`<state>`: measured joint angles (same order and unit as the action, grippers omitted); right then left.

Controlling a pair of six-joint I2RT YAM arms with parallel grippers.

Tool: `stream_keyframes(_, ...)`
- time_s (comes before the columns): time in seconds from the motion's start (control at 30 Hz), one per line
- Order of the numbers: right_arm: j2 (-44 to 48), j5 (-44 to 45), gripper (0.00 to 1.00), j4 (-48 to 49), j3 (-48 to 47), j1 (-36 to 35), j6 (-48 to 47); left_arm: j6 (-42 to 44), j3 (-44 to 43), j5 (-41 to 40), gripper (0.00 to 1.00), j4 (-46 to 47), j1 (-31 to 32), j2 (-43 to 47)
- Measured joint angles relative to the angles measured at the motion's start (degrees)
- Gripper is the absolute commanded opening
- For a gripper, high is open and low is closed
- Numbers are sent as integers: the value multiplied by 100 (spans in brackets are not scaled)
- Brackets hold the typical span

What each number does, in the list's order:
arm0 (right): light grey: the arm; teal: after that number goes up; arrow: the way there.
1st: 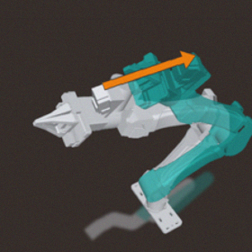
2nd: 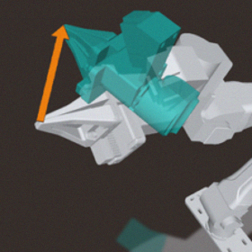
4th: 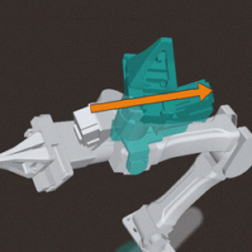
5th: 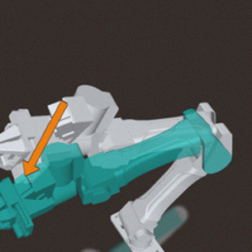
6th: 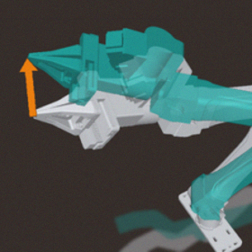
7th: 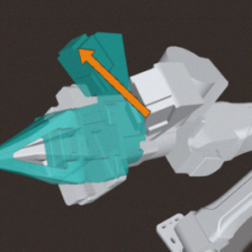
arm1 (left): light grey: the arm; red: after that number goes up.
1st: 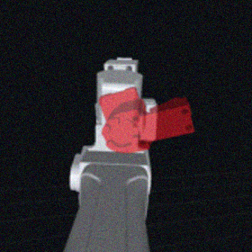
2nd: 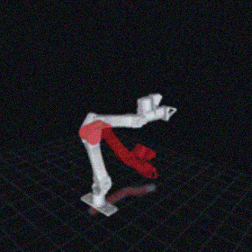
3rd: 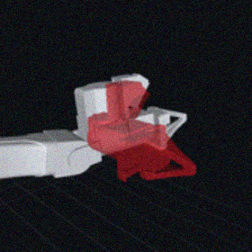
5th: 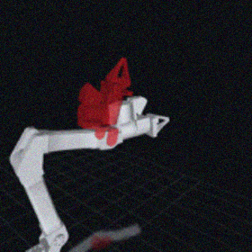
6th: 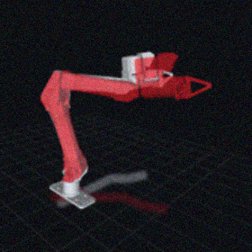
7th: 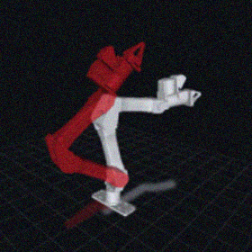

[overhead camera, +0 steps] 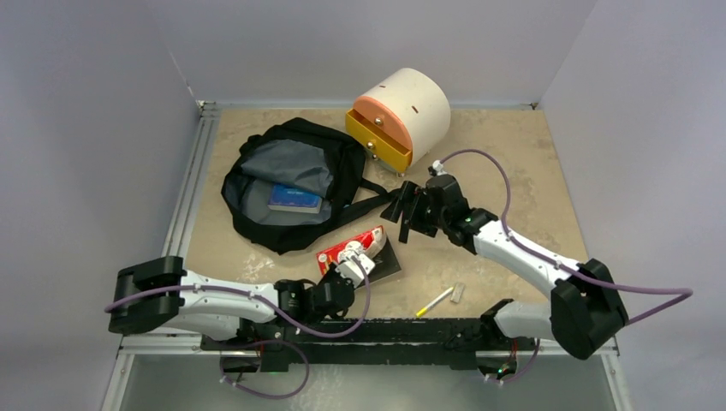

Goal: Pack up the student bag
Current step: Pick up the book from the center of the board.

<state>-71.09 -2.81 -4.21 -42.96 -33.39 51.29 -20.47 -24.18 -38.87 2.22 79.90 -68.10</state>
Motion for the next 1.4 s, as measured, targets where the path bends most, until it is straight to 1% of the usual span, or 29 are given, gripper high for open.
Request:
stream_keyframes(0.17,-319,-520,99,234,0,186,-328,162,-2,-363,0,286,271,-356)
stream_keyframes(0.3,-608,-861,99,470,0,229,-525,210,-2,-509,0,343,352,-420)
stream_keyframes(0.5,-1088,-1139,98,817,109,234,-828,210,0,-610,0,372,385,-424)
stream_keyframes(0.7,-1578,-1735,93,1248,352,240,-898,212,-2,-649,0,374,420,-426)
stream_keyframes(0.8,-1683,-2024,85,1453,439,254,-883,227,-2,-654,0,409,437,-485)
stream_keyframes(0.87,-1690,-2240,76,1617,498,267,-852,234,-4,-671,0,448,452,-551)
stream_keyframes(0.93,-1692,-2463,70,1768,531,267,-822,234,-24,-697,0,476,461,-625)
stream_keyframes(1.0,-1696,-2691,54,1915,551,267,-778,232,-52,-719,0,483,466,-693)
stream_keyframes(1.07,-1705,-2837,41,2046,575,267,-765,225,-76,-763,0,481,470,-741)
stream_keyframes(1.1,-1714,-2892,36,2094,586,275,-734,223,-85,-793,3,481,479,-763)
stream_keyframes(1.13,-1716,-2935,31,2129,592,295,-732,212,-98,-826,12,476,487,-787)
stream_keyframes(1.2,-1716,-2983,22,2135,595,330,-684,197,-140,-844,33,420,494,-826)
stream_keyframes(1.27,-1705,-2986,17,2142,595,343,-638,157,-168,-804,50,396,494,-839)
stream_keyframes(1.3,-1685,-2990,15,2144,595,345,-629,136,-170,-756,55,387,494,-839)
stream_keyframes(1.33,-1646,-2988,11,2131,592,343,-621,94,-170,-693,59,372,496,-826)
stream_keyframes(1.4,-1517,-2962,5,2072,590,315,-651,11,-170,-603,61,273,496,-713)
